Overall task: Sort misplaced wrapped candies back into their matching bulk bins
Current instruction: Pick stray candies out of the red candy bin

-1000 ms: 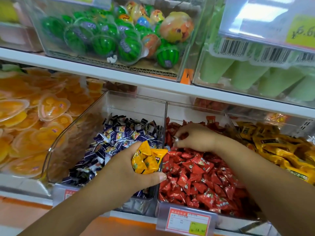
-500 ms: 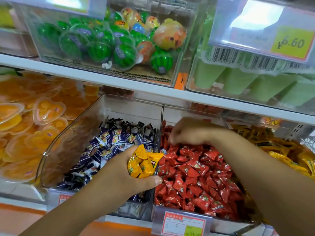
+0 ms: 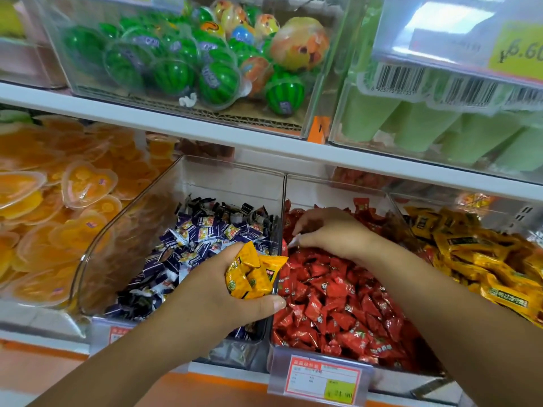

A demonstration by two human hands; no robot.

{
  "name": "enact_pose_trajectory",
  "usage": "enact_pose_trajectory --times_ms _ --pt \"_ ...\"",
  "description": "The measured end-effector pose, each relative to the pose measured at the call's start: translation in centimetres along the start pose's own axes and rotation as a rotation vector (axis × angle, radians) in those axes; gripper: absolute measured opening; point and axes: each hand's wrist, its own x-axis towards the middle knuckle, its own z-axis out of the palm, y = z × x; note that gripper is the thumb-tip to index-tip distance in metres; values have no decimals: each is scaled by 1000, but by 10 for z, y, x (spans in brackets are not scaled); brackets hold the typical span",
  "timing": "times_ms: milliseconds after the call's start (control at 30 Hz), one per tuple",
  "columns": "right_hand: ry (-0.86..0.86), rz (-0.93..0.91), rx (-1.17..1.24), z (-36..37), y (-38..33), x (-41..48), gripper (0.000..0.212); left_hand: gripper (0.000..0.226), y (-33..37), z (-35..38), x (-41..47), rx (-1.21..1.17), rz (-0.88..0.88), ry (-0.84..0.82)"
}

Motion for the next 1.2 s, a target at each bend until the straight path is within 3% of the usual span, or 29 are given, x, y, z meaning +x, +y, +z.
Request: enact_pose_trajectory --times_ms 167,233,300,400,467,533,600,700,767,900,1067,1200 --pt "-14 38 32 -23 0 -12 16 61 -2 -1 -1 43 29 -29" --pt "65 4 66 -28 -4 -16 20 51 2 -2 -4 -9 -4 -63" --pt "162 -49 173 -31 -14 -15 16 35 8 -3 -6 -84 -53 -77" --pt "78 -109 425 -33 -29 -3 16 36 15 -2 -9 -126 -56 -92" --pt "81 -82 302 -32 -26 12 20 38 18 -5 -10 -133 -66 -82" --pt "80 -105 -62 -30 -11 31 23 44 15 -4 -10 -135 -84 -62" --pt "-77 -68 -319 -20 6 43 38 72 18 -4 -11 -124 -57 -31" --pt "-255 93 -379 -5 16 47 79 45 15 -3 -10 -84 -71 -67" --pt "-315 113 -436 2 15 47 92 38 15 -3 -9 -111 -69 -92" --pt "-399 54 -500 4 10 35 85 42 21 -3 -10 -128 -65 -77" --pt "-405 -96 -529 -15 12 -7 49 51 23 -4 -12 -92 -61 -92" --pt "-455 -86 -693 -33 16 -35 57 65 20 -4 -11 -103 -94 -44"
